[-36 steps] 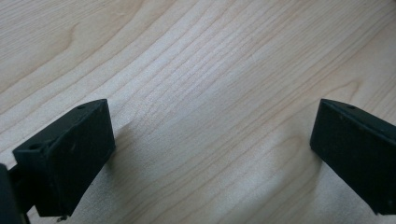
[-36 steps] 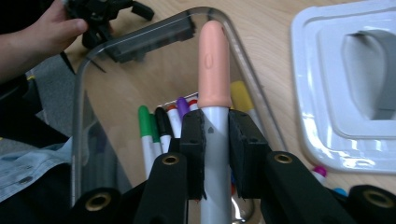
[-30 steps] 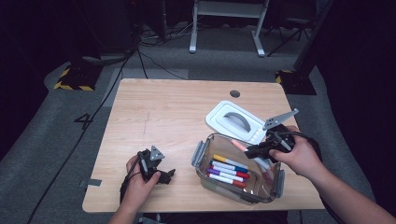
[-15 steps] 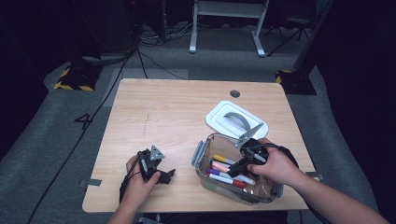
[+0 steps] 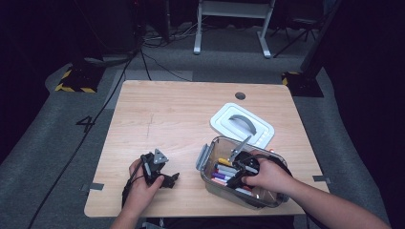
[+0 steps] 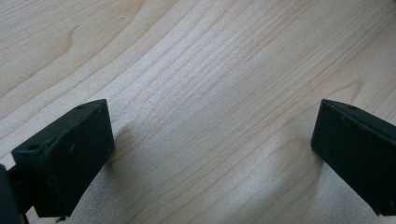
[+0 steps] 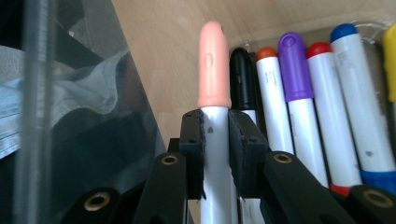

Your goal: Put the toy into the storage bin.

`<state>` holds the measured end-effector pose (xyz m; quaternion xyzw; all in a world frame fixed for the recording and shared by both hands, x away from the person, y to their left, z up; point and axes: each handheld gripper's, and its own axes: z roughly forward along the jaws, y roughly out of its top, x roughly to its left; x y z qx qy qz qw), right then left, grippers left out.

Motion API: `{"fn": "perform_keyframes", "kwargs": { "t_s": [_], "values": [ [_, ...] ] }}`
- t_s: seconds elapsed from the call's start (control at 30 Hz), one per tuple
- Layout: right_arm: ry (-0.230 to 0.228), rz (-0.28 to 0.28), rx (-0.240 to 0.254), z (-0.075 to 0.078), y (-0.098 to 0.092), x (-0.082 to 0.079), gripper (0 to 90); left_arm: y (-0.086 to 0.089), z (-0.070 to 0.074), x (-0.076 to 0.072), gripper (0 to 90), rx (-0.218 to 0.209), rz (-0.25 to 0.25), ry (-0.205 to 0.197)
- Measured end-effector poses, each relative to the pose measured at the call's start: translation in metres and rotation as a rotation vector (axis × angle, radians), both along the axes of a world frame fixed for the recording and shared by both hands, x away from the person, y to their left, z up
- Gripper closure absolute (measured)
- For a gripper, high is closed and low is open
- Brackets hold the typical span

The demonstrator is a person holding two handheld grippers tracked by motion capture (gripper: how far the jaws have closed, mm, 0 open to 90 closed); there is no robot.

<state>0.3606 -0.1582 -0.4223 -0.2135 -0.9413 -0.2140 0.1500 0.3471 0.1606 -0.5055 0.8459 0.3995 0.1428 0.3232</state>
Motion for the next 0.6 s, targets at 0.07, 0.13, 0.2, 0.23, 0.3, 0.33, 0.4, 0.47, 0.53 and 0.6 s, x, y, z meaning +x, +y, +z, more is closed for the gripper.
{"fn": "perform_keyframes", "kwargs": {
  "t_s": [0.07, 0.13, 0.2, 0.23, 0.3, 0.33, 0.4, 0.47, 0.53, 0.6],
  "values": [
    [0.007, 0.007, -0.007, -0.004, 0.002, 0.000, 77.3, 0.000, 0.000, 0.000, 0.0, 0.000, 0.000, 0.000],
    [0.010, 0.006, -0.010, -0.005, 0.003, -0.001, 77.3, 0.000, 0.000, 0.000, 0.0, 0.000, 0.000, 0.000],
    [0.023, 0.014, -0.009, -0.009, 0.004, -0.001, 77.3, 0.000, 0.000, 0.000, 0.0, 0.003, -0.001, -0.001],
    [0.023, 0.014, -0.009, -0.009, 0.004, -0.001, 77.3, 0.000, 0.000, 0.000, 0.0, 0.003, -0.001, -0.001],
    [0.034, 0.019, -0.009, -0.011, 0.006, -0.002, 77.3, 0.000, 0.000, 0.000, 0.0, -0.001, 0.000, 0.000],
    [0.043, 0.022, -0.009, -0.013, 0.007, -0.003, 77.3, 0.000, 0.000, 0.000, 0.0, -0.001, -0.001, 0.000],
    [0.037, 0.027, -0.009, -0.014, 0.007, -0.003, 77.2, 0.000, 0.000, 0.000, 0.0, 0.003, -0.002, -0.002],
    [0.037, 0.026, -0.007, -0.015, 0.008, -0.003, 76.3, 0.000, 0.000, 0.000, 0.0, 0.002, -0.002, -0.001],
    [-0.008, 0.033, -0.009, -0.016, 0.007, -0.003, 62.2, 0.000, 0.000, 0.000, 0.0, 0.004, -0.001, -0.001],
    [-0.087, 0.037, 0.031, -0.011, 0.005, -0.001, 55.5, 0.000, 0.000, 0.000, 0.0, 0.004, -0.001, -0.001]
  ]
}}
